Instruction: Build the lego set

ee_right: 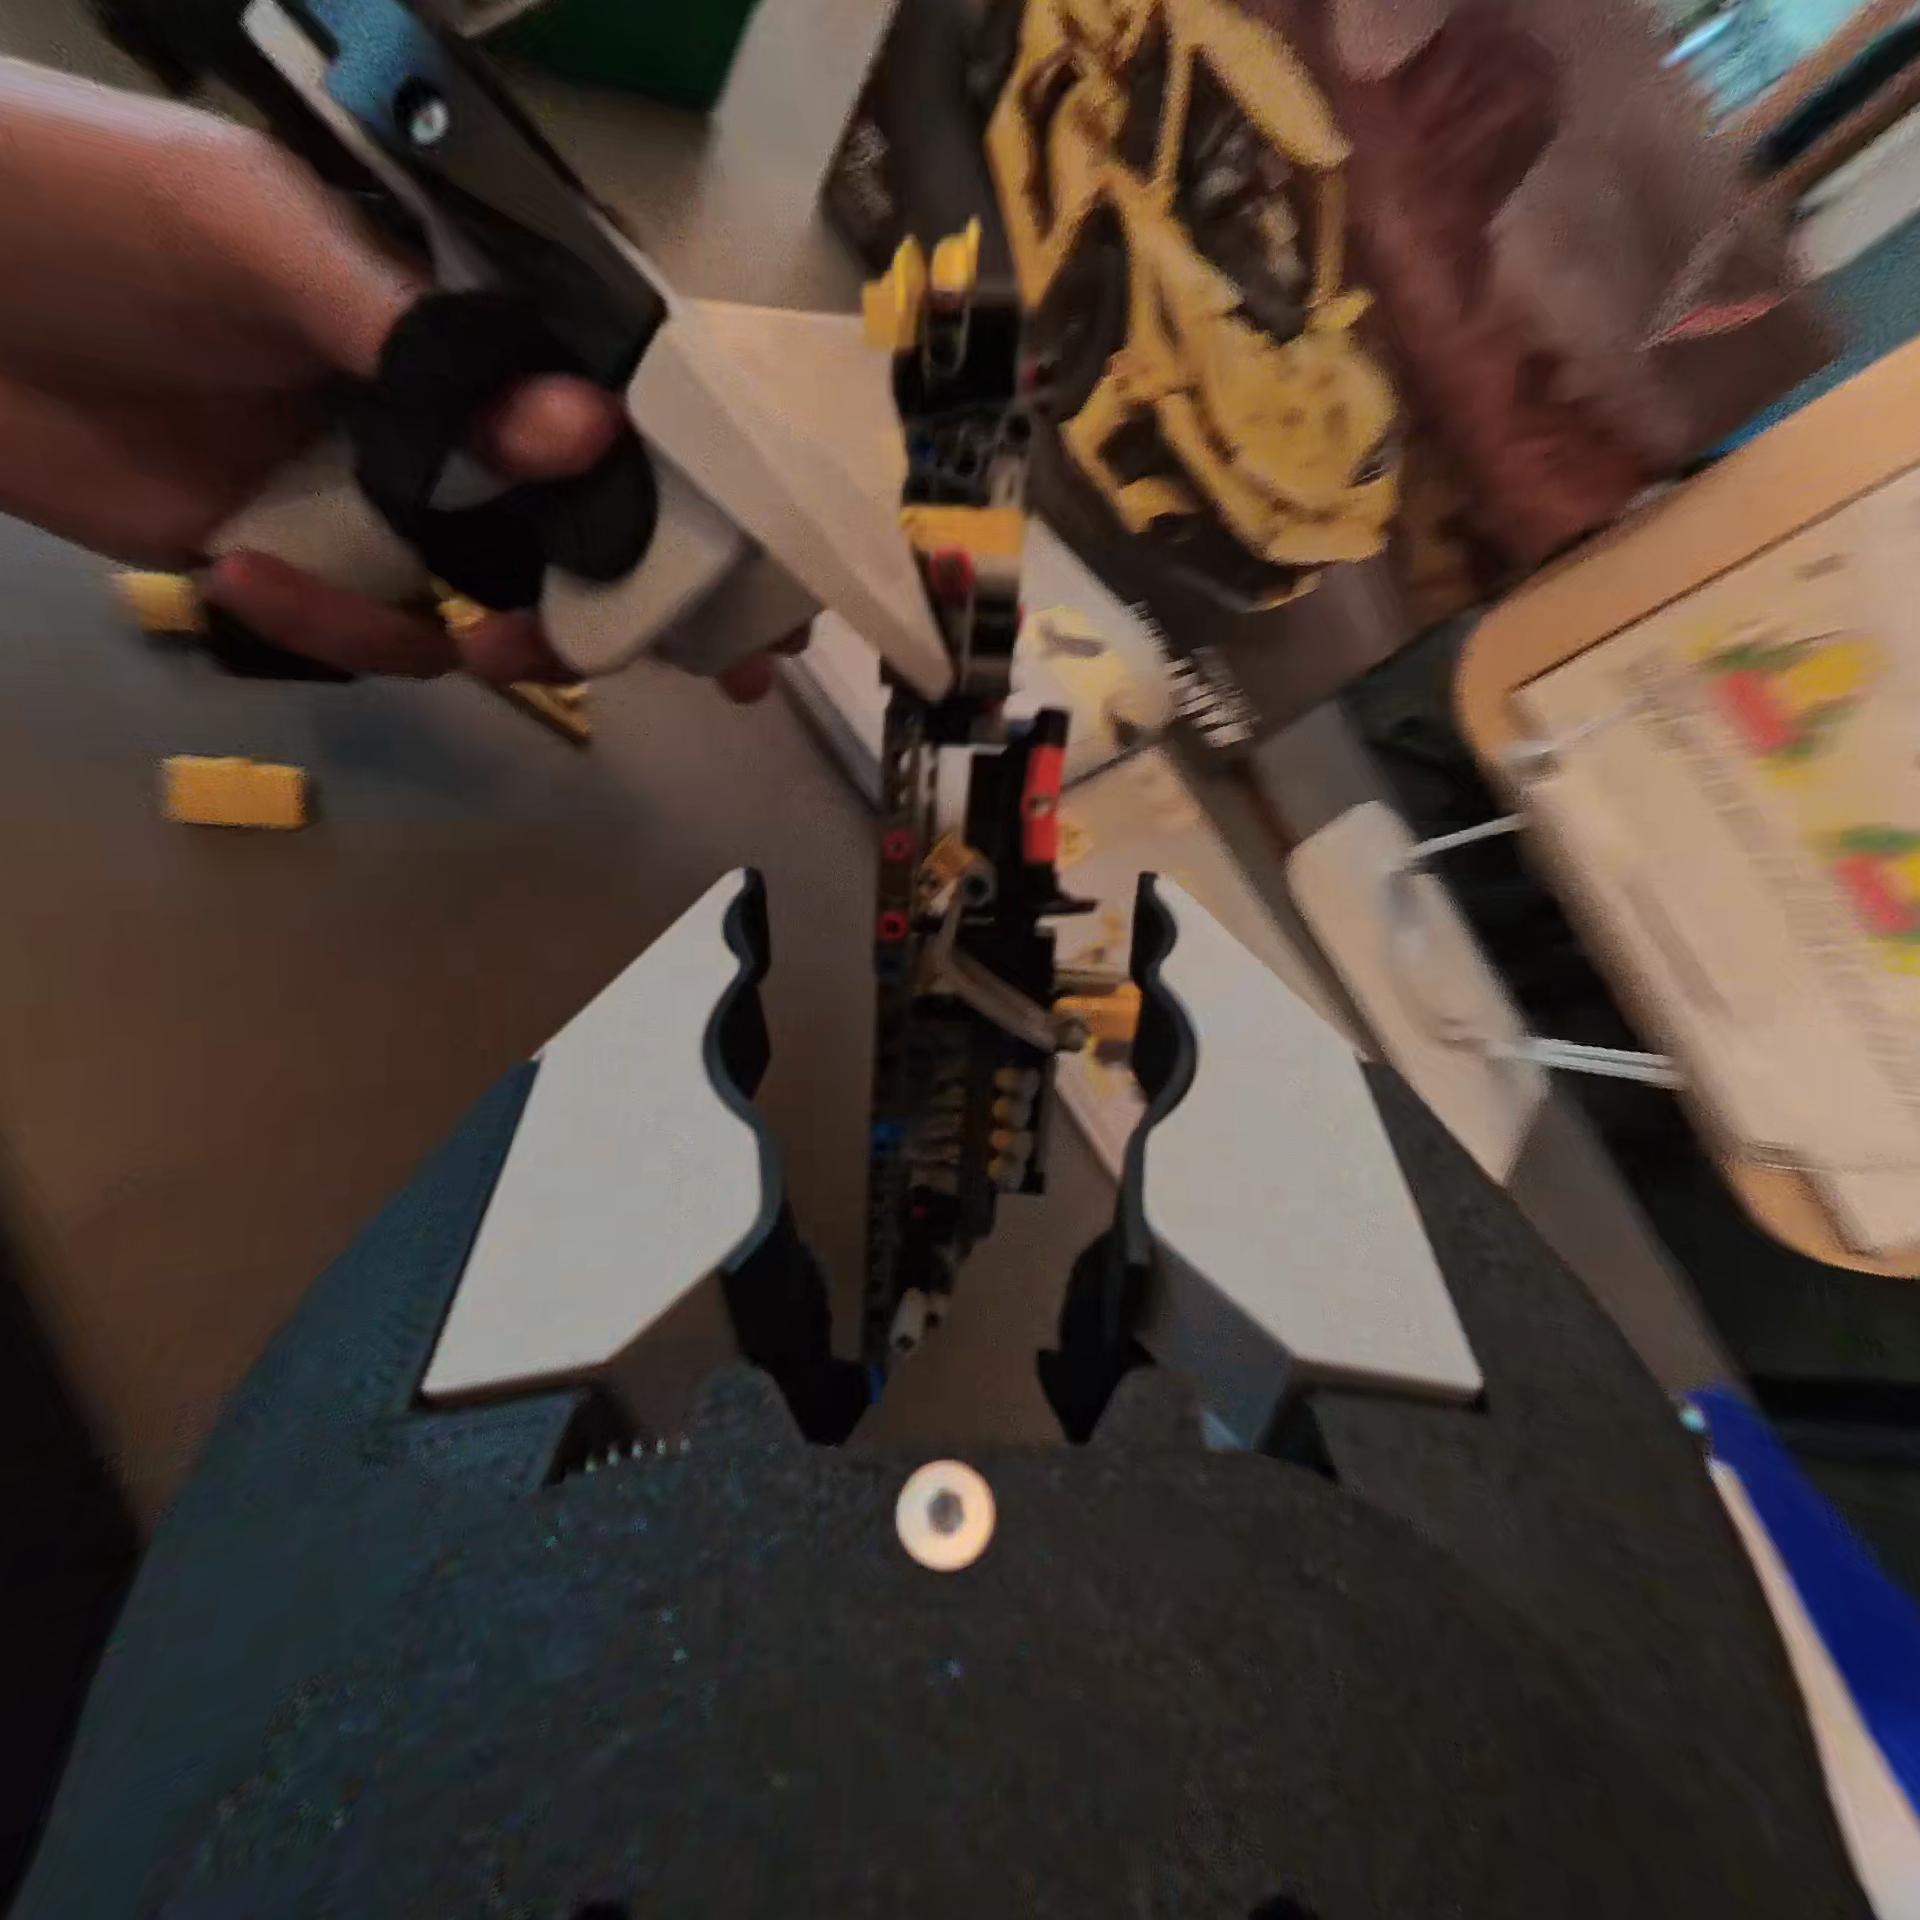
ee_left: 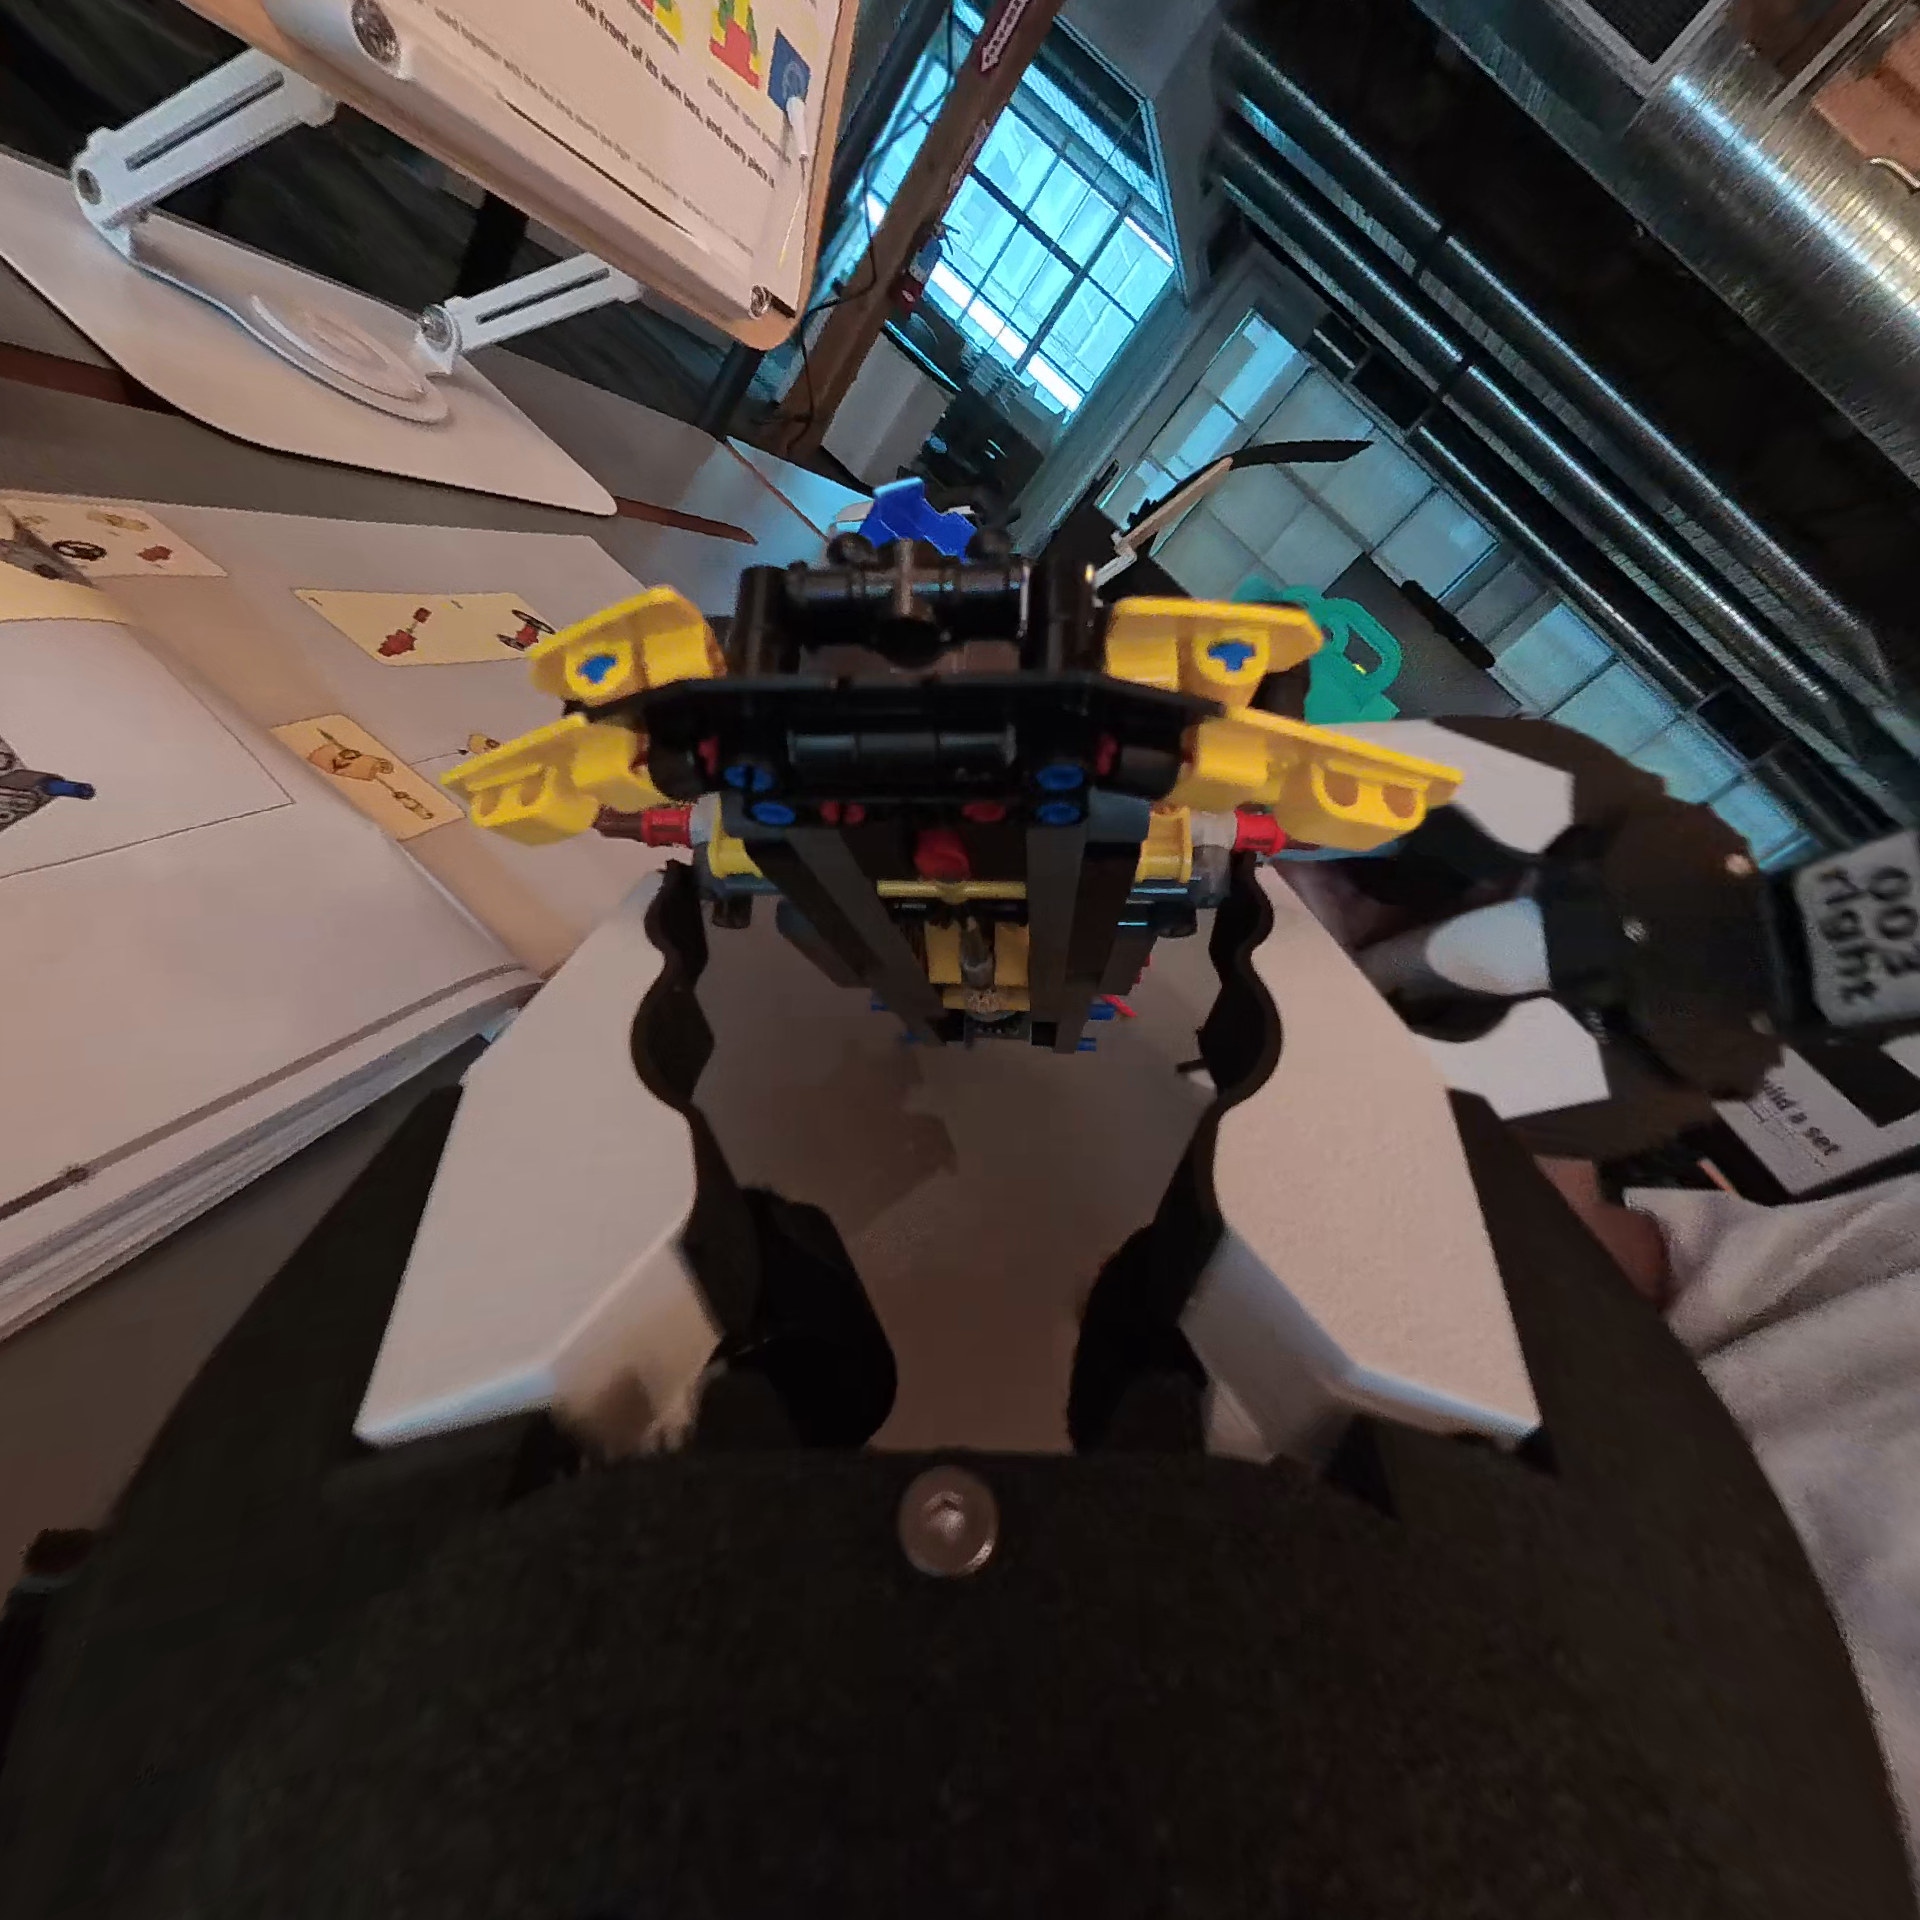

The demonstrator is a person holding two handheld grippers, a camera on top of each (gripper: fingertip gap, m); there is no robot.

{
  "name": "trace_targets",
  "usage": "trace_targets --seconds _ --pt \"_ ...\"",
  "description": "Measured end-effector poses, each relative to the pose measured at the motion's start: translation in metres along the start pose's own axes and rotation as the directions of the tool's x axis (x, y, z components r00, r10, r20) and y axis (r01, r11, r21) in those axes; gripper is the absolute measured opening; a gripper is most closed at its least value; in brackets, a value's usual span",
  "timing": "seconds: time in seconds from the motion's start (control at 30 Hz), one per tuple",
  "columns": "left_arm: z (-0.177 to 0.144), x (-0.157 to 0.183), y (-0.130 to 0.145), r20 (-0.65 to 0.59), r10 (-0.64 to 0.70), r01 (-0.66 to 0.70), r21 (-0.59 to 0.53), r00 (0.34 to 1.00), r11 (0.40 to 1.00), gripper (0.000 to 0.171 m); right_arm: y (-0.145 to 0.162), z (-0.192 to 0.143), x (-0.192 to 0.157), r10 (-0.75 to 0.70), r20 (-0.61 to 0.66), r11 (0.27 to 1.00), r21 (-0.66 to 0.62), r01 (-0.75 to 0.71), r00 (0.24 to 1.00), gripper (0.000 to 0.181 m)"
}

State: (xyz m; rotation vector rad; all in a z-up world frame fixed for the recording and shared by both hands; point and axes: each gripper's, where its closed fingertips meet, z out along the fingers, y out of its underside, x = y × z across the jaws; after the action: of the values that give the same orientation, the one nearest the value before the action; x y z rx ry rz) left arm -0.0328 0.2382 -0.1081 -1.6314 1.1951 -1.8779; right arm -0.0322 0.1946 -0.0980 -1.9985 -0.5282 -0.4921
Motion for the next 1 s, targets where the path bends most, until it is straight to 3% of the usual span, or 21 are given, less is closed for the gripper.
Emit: trace_targets --seconds 0.13,0.33,1.0 --pt "-0.001 0.008 0.003 0.022 0.043 -0.043 -0.001 0.999 0.999 0.095 -0.007 0.009 0.002 -0.012 -0.020 1.000 -0.006 0.012 1.000 0.069" --pt "0.000 0.016 0.007 0.038 0.108 -0.107 -0.015 0.993 0.994 0.094 -0.005 0.023 -0.004 -0.033 0.078 0.999 -0.028 0.036 0.996 0.059" --pt "0.004 0.021 0.015 0.049 0.173 -0.171 -0.051 0.984 0.984 0.094 -0.004 0.027 -0.005 -0.100 0.062 0.995 0.003 0.100 0.993 0.039"
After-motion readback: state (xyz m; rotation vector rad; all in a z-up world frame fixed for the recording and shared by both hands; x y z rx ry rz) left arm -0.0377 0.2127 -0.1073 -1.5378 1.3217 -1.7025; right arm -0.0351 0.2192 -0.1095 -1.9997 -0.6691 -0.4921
